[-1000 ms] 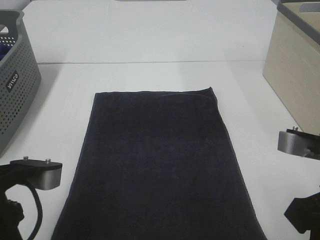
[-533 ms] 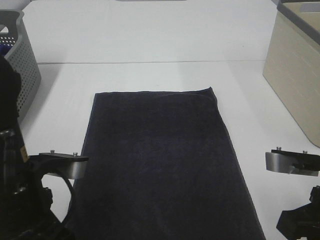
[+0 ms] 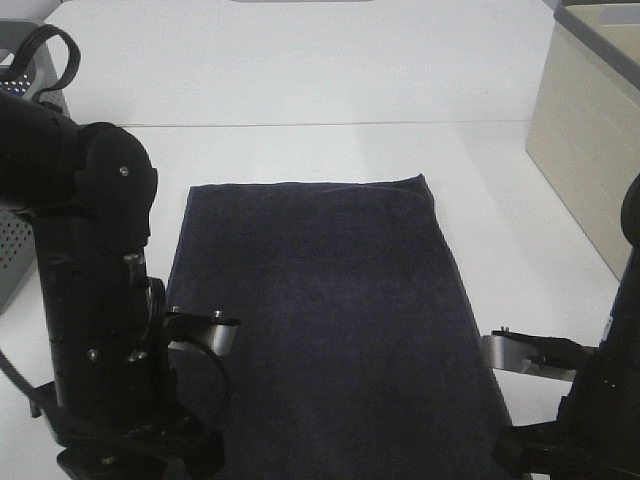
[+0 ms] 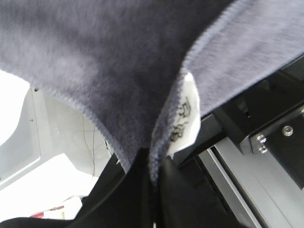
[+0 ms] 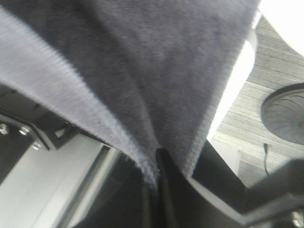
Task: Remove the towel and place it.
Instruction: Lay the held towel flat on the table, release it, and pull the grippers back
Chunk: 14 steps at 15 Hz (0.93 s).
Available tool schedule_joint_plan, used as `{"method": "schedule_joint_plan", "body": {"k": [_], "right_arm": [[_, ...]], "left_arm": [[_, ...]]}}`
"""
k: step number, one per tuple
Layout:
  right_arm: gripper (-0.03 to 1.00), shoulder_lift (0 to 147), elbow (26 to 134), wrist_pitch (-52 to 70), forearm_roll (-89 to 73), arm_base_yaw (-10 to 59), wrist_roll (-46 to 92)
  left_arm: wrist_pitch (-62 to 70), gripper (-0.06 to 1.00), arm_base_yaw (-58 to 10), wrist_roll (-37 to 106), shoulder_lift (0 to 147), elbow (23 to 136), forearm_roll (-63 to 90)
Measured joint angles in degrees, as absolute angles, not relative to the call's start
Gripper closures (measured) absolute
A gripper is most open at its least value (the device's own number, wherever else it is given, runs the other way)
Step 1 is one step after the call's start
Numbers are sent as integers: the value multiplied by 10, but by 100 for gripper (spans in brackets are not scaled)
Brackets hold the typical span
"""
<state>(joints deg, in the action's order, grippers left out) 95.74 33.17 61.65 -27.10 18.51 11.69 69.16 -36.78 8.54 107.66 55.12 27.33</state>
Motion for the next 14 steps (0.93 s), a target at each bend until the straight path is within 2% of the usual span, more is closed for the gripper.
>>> {"method": "schedule_joint_plan", "body": {"k": [5, 8, 9, 11, 13, 14], "right_arm": [[94, 959, 332, 603, -289, 184, 129], [86, 959, 332, 616, -307, 184, 140], [79, 959, 332, 617, -311, 184, 142], [54, 959, 332, 618, -312, 184, 142], [33, 959, 332, 620, -312, 184, 142], [28, 959, 332, 623, -312, 184, 142]], "left_arm": [[693, 94, -374, 91, 1085, 564, 277], [693, 94, -412, 91, 1085, 564, 278], [693, 94, -421, 91, 1085, 564, 280], [693, 86, -424, 77, 1086, 564, 281], [693, 65, -424, 44, 1086, 564, 281], [693, 49, -424, 21, 1086, 564, 281]]}}
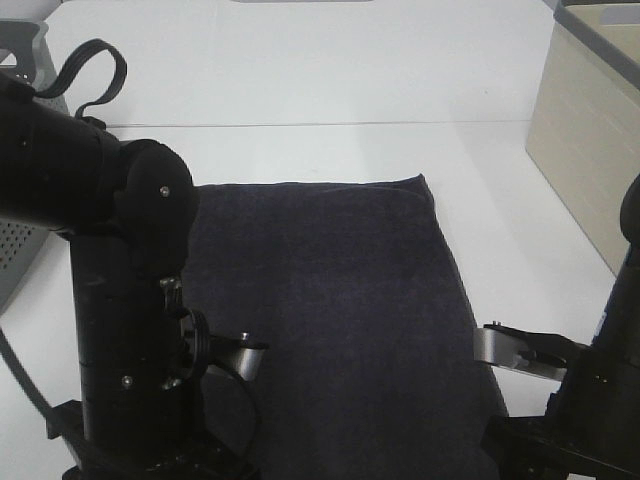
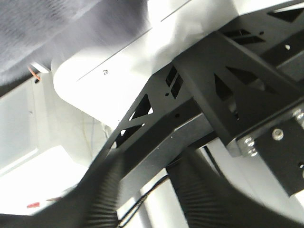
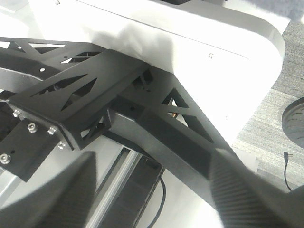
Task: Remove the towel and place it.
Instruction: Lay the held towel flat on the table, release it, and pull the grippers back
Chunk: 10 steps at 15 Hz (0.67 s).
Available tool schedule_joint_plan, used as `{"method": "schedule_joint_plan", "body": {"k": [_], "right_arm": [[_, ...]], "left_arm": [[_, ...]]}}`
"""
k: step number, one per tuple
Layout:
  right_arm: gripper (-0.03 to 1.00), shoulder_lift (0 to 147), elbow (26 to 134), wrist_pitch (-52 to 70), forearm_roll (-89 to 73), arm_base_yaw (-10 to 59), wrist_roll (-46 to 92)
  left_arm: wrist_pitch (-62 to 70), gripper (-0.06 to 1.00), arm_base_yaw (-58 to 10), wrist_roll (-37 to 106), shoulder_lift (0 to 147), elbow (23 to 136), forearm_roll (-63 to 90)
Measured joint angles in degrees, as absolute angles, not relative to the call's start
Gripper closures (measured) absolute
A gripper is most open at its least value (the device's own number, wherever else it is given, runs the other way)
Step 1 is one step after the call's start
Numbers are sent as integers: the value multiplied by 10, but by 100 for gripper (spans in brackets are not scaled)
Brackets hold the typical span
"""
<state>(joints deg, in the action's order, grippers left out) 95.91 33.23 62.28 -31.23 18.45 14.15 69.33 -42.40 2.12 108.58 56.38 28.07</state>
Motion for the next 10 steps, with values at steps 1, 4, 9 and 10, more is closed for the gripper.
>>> {"method": "schedule_joint_plan", "body": {"k": [1, 4, 9, 10], "right_arm": [[26, 959, 332, 625, -312, 184, 142], [25, 959, 332, 629, -312, 184, 142], [24, 959, 392, 638, -277, 184, 140], [24, 959, 434, 641, -257, 183, 136]], "left_arm": [[693, 36, -424, 11, 1085, 564, 281], [694, 24, -424, 9, 1062, 587, 280], [696, 23, -406, 31, 1050, 697, 227], [696, 23, -386, 32, 1050, 718, 214]]}}
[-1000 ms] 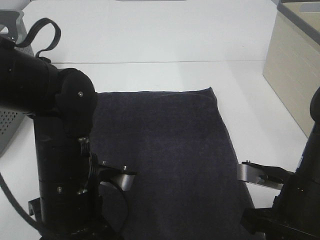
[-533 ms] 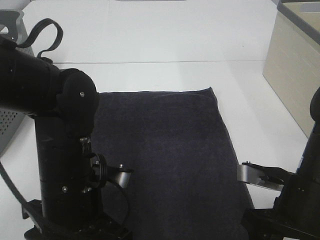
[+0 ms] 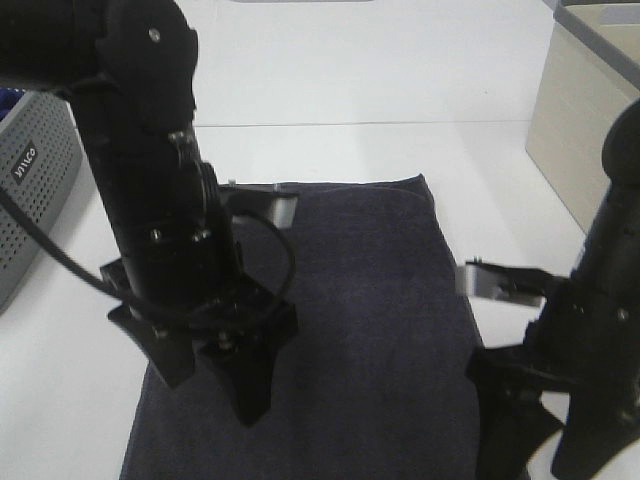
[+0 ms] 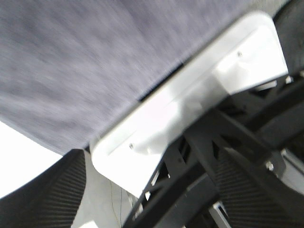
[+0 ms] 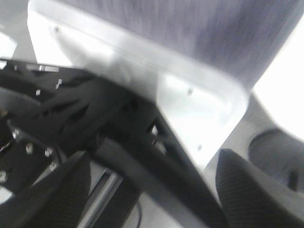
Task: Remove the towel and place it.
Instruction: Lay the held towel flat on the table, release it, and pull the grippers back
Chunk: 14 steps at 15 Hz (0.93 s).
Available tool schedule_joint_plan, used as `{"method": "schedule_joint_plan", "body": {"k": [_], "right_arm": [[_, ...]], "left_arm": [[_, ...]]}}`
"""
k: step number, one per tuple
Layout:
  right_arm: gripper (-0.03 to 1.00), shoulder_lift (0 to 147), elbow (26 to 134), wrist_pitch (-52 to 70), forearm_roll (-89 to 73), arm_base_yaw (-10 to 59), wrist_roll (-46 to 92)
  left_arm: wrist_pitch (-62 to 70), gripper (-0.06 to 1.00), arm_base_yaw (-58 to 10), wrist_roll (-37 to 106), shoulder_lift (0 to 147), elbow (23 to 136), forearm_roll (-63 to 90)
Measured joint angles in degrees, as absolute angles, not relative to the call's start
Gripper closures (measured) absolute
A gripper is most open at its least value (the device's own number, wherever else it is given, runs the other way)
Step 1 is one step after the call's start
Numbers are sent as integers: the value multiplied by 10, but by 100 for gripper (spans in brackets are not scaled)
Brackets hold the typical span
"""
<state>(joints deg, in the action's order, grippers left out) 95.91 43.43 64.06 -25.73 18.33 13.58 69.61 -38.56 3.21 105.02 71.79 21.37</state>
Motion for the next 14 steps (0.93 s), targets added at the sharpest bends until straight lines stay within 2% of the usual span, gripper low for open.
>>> {"method": "schedule_joint_plan", "body": {"k": [2, 5, 6, 10, 14], "right_arm": [[24, 960, 525, 657, -238, 154, 128], [24, 972, 674, 670, -260, 67, 128], [24, 1018, 771, 689, -272, 46, 129], [24, 1162, 984, 696, -270, 44, 123], [23, 1322, 1191, 695, -228, 44, 81]], "left_arm": [[696, 23, -328, 35, 1052, 757, 201], [694, 23, -241, 62, 1086, 838, 198], [673, 23, -189, 73, 1122, 886, 198], [634, 23, -130, 76, 1196, 956, 198], [604, 18, -111, 81, 1282, 1035, 195]]}}
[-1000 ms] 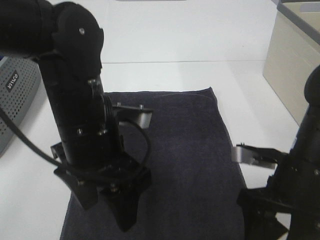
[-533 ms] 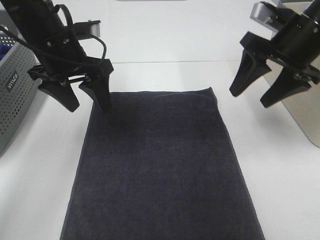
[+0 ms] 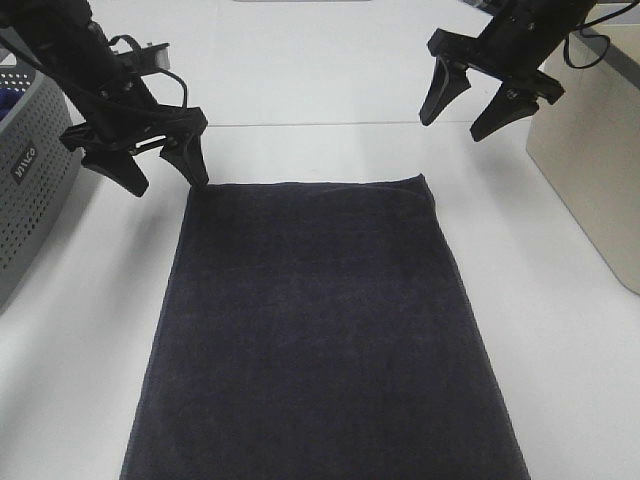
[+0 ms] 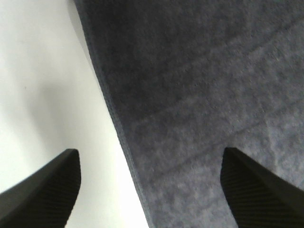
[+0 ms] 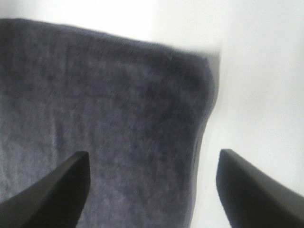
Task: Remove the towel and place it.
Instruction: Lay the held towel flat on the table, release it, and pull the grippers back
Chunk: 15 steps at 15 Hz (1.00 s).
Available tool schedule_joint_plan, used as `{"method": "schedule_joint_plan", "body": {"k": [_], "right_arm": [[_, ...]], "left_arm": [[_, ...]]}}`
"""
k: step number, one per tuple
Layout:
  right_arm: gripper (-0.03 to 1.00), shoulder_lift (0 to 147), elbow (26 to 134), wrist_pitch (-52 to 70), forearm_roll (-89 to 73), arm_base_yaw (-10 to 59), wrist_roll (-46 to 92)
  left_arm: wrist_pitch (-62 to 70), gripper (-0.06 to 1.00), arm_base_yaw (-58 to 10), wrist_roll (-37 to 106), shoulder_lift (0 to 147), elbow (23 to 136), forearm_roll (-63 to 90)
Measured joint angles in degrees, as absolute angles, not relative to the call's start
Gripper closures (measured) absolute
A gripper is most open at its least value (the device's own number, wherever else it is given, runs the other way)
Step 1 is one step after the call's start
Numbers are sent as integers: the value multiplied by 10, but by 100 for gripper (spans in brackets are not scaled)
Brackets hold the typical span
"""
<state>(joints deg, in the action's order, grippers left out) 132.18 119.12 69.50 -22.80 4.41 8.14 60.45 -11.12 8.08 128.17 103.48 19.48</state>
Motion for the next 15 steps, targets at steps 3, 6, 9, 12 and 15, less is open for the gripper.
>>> {"method": "schedule_joint_plan", "body": {"k": [3, 6, 9, 12, 15], "right_arm": [[21, 1400, 1265, 696, -211, 44, 77], [21, 1442, 1296, 696, -182, 44, 77], [21, 1480, 1330, 696, -178, 44, 78], [21, 1500, 1339, 696, -179, 44, 83], [21, 1509, 1340, 696, -188, 44, 83]], "left_arm": [[604, 18, -111, 80, 1350, 1111, 182], [605, 18, -101, 80, 1395, 1164, 171], [605, 18, -88, 87, 1425, 1185, 163], [592, 18, -87, 99, 1435, 1187, 162], [564, 18, -87, 106, 1437, 1187, 176]]}}
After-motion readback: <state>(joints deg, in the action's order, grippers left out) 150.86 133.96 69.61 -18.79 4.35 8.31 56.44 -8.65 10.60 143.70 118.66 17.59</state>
